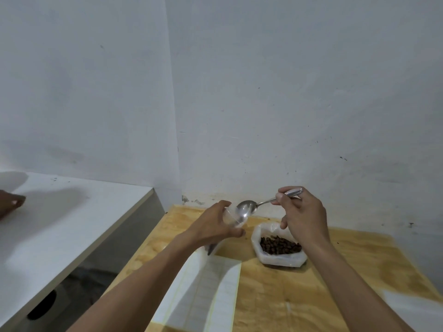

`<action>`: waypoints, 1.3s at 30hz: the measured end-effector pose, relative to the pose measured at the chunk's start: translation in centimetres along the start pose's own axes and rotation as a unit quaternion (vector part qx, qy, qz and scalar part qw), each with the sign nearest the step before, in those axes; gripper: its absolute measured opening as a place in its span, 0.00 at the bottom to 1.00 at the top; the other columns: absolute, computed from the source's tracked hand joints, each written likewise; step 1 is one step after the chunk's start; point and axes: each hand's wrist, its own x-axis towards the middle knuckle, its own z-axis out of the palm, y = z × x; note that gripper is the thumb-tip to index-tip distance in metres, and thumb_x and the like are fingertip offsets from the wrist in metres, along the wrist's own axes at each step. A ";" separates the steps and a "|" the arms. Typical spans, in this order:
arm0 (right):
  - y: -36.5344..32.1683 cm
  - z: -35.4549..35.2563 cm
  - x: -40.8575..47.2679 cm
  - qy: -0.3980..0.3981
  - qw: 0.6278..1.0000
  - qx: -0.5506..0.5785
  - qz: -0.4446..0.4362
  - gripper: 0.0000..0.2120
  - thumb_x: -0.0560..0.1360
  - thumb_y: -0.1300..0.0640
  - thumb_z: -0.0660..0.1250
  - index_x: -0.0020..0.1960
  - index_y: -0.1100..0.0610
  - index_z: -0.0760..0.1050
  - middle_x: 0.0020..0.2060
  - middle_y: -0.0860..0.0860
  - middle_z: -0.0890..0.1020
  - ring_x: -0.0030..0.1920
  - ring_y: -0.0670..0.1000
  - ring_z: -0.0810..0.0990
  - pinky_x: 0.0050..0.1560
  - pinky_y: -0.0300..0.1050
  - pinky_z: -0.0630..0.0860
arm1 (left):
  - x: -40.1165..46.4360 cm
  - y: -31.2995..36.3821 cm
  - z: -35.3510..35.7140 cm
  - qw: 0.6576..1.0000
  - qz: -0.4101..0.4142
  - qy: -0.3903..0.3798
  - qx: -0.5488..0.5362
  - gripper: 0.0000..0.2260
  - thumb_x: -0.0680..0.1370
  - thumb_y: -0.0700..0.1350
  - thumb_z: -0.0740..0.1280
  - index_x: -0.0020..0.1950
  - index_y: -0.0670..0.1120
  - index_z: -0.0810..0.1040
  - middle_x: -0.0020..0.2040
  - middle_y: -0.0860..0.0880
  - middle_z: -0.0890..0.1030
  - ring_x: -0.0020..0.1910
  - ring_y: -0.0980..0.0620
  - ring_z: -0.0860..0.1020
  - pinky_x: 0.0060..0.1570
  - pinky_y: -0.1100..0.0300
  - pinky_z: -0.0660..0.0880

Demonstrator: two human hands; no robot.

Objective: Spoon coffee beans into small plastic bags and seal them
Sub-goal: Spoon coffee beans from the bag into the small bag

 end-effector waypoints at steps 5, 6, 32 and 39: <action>-0.8 -1.2 0.1 0.031 0.998 0.014 -0.052 0.03 0.81 0.55 0.69 0.49 0.49 0.80 0.41 0.40 0.87 0.20 0.50 0.77 0.27 0.33 0.74 | 0.4 0.1 0.1 1.000 0.000 0.014 -0.018 0.35 0.65 0.58 0.79 0.69 0.51 0.73 0.55 0.56 0.81 0.50 0.61 0.79 0.41 0.68 0.73; -0.8 -1.6 0.2 0.038 0.998 0.012 -0.055 0.03 0.81 0.55 0.69 0.49 0.49 0.80 0.40 0.40 0.87 0.20 0.50 0.77 0.27 0.32 0.74 | 0.4 0.1 0.1 1.000 0.001 0.016 -0.020 0.35 0.66 0.57 0.79 0.69 0.51 0.72 0.55 0.56 0.81 0.50 0.62 0.79 0.41 0.69 0.73; 1.1 -3.8 -3.8 -0.255 0.949 -0.175 -0.058 0.29 0.70 0.40 0.67 0.70 0.36 0.67 0.64 0.31 0.74 0.64 0.33 0.72 0.55 0.31 0.71 | 0.4 8.9 0.2 0.949 -0.079 0.096 -0.291 0.41 0.62 0.71 0.78 0.65 0.52 0.68 0.55 0.56 0.77 0.52 0.57 0.78 0.44 0.58 0.74; 0.2 0.3 -3.3 -0.233 0.969 0.007 0.085 0.08 0.73 0.63 0.75 0.52 0.54 0.85 0.43 0.50 0.89 0.46 0.51 0.88 0.46 0.47 0.82 | -0.7 10.1 -1.4 0.948 -0.078 0.095 -0.293 0.39 0.66 0.70 0.75 0.68 0.49 0.73 0.58 0.52 0.79 0.57 0.53 0.78 0.50 0.58 0.72</action>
